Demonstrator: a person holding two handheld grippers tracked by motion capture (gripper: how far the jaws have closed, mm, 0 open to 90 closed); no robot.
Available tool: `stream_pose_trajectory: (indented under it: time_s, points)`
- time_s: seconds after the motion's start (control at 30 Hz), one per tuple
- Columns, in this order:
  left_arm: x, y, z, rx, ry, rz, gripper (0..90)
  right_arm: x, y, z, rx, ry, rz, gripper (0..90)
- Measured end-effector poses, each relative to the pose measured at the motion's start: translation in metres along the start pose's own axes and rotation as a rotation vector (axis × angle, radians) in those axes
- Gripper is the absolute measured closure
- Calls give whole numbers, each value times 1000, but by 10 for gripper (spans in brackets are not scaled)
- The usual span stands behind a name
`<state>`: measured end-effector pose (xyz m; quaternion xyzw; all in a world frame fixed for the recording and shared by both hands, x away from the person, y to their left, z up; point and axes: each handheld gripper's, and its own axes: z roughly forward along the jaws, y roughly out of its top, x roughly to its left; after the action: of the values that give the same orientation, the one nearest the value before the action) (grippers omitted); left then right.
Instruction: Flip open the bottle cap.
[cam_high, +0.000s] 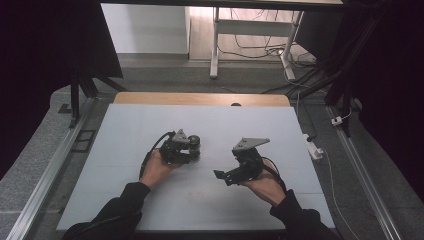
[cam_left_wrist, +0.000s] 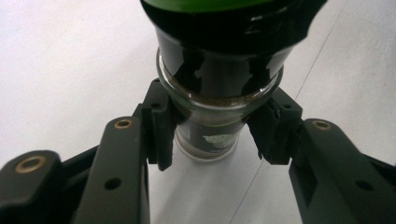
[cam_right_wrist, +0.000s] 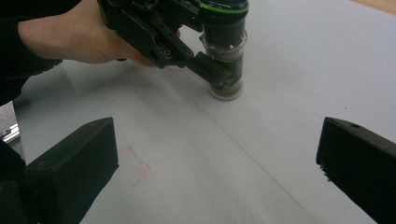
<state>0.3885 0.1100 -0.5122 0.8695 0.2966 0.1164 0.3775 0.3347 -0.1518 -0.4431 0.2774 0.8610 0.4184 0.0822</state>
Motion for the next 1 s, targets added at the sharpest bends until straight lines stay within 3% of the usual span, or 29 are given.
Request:
stream_pose_trajectory:
  time_s: [0.23, 0.73, 0.87, 1.0]
  points:
    - [0, 0, 0, 1, 0, 0, 537, 3, 13, 20, 15, -8, -40, 0]
    - [0, 0, 0, 4, 1, 3, 537, -7, 25, 60, 36, -14, -14, 0]
    - [0, 1, 0, 5, 2, 2, 537, -10, 27, 62, 36, -12, -25, 103]
    - [0, 1, 0, 4, 2, 1, 537, -12, 31, 60, 17, 9, -29, 364]
